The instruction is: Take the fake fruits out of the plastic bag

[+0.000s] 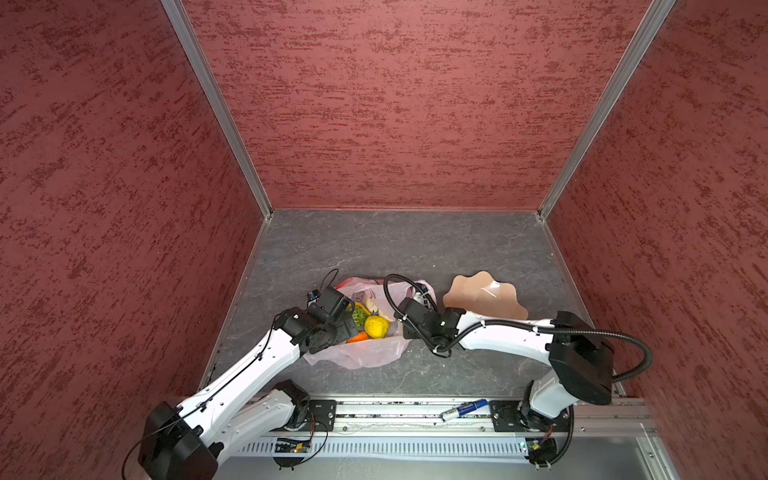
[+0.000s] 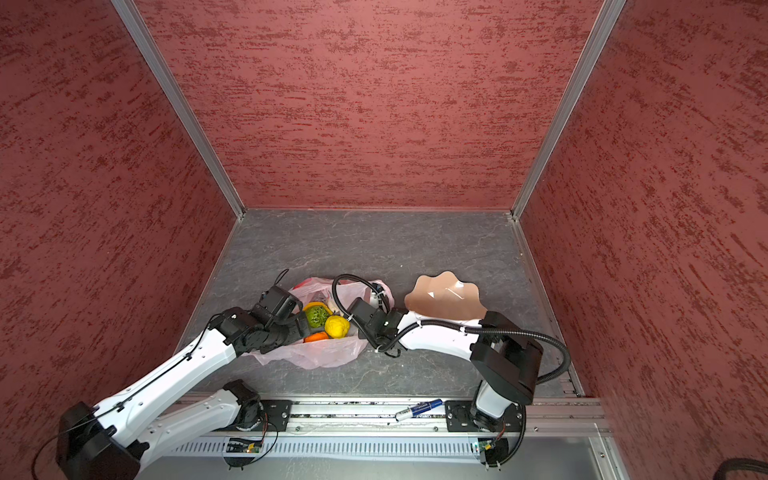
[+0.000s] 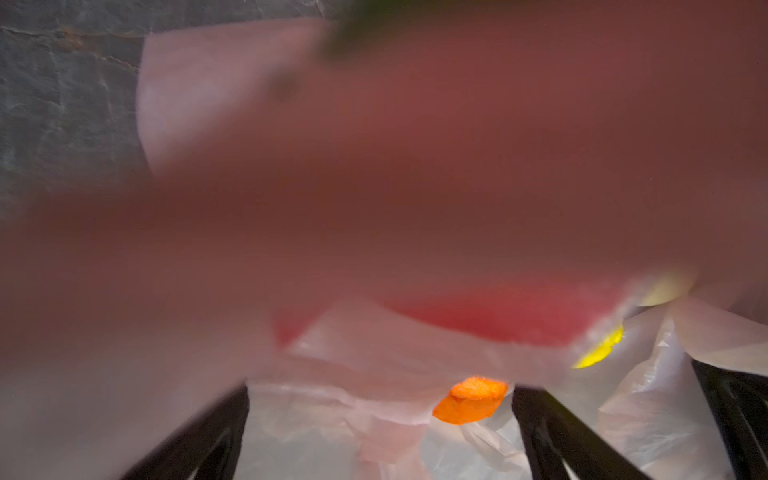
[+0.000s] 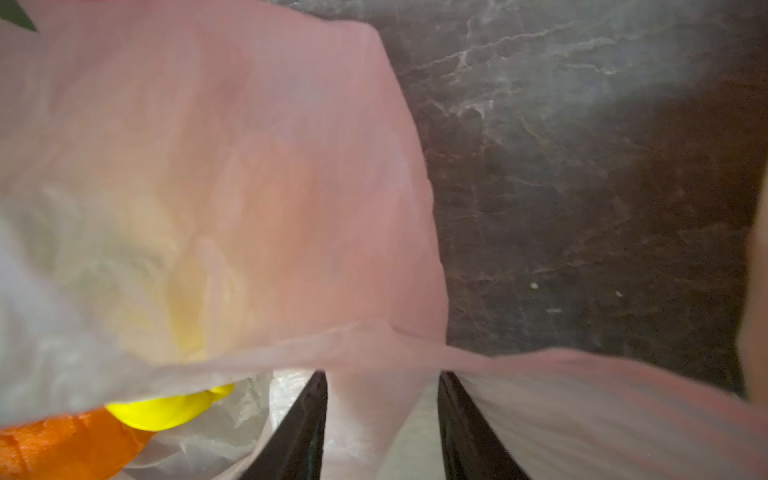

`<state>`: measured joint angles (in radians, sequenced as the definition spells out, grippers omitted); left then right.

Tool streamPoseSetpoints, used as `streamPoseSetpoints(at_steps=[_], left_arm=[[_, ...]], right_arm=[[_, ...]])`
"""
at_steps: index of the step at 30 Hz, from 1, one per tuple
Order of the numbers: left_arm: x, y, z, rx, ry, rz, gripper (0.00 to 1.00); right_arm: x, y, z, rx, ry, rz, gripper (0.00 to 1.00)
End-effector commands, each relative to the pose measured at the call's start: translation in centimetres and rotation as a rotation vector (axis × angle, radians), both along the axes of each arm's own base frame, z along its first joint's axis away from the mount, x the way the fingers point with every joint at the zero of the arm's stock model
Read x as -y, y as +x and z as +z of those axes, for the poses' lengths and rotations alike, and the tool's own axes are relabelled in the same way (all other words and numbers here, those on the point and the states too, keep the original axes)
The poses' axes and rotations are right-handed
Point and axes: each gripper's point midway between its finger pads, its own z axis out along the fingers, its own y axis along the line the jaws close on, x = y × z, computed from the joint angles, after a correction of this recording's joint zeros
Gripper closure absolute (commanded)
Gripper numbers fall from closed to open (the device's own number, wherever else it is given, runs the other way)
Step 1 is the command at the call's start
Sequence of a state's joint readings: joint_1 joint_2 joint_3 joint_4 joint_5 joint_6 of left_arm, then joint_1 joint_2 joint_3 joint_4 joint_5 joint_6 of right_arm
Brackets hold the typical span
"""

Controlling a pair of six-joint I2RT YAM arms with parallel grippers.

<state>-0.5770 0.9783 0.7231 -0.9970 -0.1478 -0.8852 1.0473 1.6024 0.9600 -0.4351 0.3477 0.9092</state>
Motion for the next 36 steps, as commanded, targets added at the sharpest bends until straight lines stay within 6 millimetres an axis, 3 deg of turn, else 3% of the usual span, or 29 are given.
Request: streamPoseSetpoints(at_steps=[1, 6, 11, 21, 26, 36], left_arm=[[-0.9, 0.1, 0.0, -0.002, 0.052, 0.015, 0.01], [-1.1, 0.1, 0.3, 0.003, 0.056, 0.019, 0.01], [0.0, -0.4, 0.5, 0.015, 0.001, -0.009, 0.01], [3.3, -3.3, -0.1, -0.012, -0.09, -0.094, 0.01], [4.7, -5.0, -0.4, -0.026, -0.097, -0.166, 0.01], [5.9, -8.1, -4.5, -0.102, -0.055, -0.204, 0.01]], right_arm=[[2.3, 0.3, 0.1, 0.021, -0.02, -0.07, 0.55], [2.9, 0.4, -0.2, 0.032, 0.007, -0.057, 0.55], [0.8, 0.0, 2.3, 0.081, 0.081, 0.057, 0.56], [-4.2, -3.0, 6.9, 0.077, 0.14, 0.279, 0.51], [-6.5, -3.1, 7.4, 0.066, 0.161, 0.333, 0.5], [-9.1, -3.2, 6.9, 0.025, 0.182, 0.372, 0.46]])
